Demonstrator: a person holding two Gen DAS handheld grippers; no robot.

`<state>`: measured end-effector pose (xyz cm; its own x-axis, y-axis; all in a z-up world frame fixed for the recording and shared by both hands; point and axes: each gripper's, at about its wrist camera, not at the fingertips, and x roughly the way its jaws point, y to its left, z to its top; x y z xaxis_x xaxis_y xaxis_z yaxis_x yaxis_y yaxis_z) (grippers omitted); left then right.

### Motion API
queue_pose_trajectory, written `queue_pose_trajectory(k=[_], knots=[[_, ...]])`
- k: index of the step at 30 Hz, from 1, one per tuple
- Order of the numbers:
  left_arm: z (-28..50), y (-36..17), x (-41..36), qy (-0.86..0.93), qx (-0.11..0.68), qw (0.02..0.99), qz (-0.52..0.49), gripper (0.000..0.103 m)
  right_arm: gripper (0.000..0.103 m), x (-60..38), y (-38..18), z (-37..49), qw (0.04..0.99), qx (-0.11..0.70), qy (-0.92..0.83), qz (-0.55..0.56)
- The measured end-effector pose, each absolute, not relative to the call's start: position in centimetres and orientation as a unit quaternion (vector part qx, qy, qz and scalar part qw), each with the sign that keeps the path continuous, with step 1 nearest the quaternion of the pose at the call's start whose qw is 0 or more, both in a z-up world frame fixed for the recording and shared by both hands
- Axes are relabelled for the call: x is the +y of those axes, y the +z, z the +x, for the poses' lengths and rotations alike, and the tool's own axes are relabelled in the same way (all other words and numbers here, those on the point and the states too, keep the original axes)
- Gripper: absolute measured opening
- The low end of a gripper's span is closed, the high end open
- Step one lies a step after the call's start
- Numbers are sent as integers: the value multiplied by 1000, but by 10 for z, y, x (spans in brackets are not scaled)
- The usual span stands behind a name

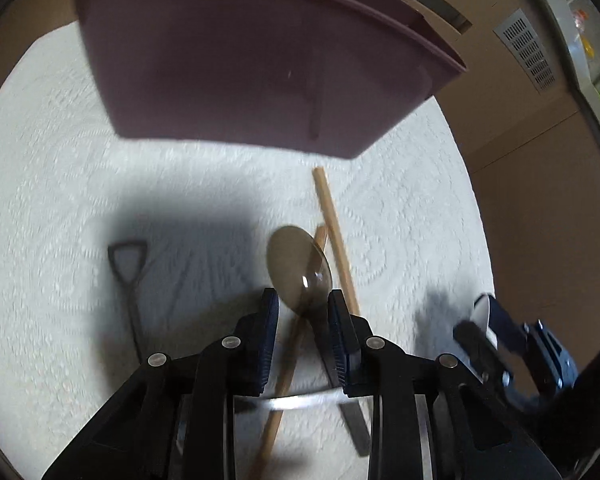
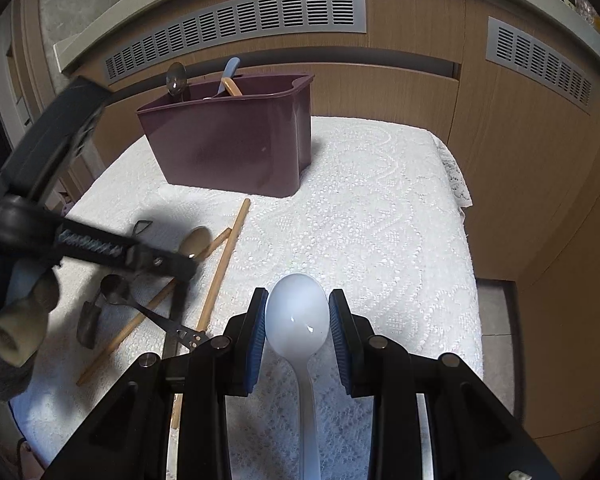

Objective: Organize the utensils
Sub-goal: 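Grasp the dark brown spoon with the left gripper and lift it, then drop the brown spoon into the caddy with the left gripper while the right drops the white spoon in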

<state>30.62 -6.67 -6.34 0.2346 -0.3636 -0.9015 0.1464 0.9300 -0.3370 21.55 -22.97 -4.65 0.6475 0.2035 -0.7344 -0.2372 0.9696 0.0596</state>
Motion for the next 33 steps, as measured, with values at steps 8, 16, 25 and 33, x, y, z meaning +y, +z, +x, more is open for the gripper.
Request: queue_pose_trajectory(k=[8,16,25,33], knots=[[321,-61,-113,-153,588,794,2,56,28,-231,-50,216,907,406,111,-21],[299,-62,-130,-157,517,838,75,41,28,-236,-51,212,909,404,98,-11],[227,-45,-48,-162,446,880,13,33,28,-229,-46,208,908,404,115,-5],[185,-10,5,-161,380,911,-31,33,28,-196,-37,200,904,401,145,-27]])
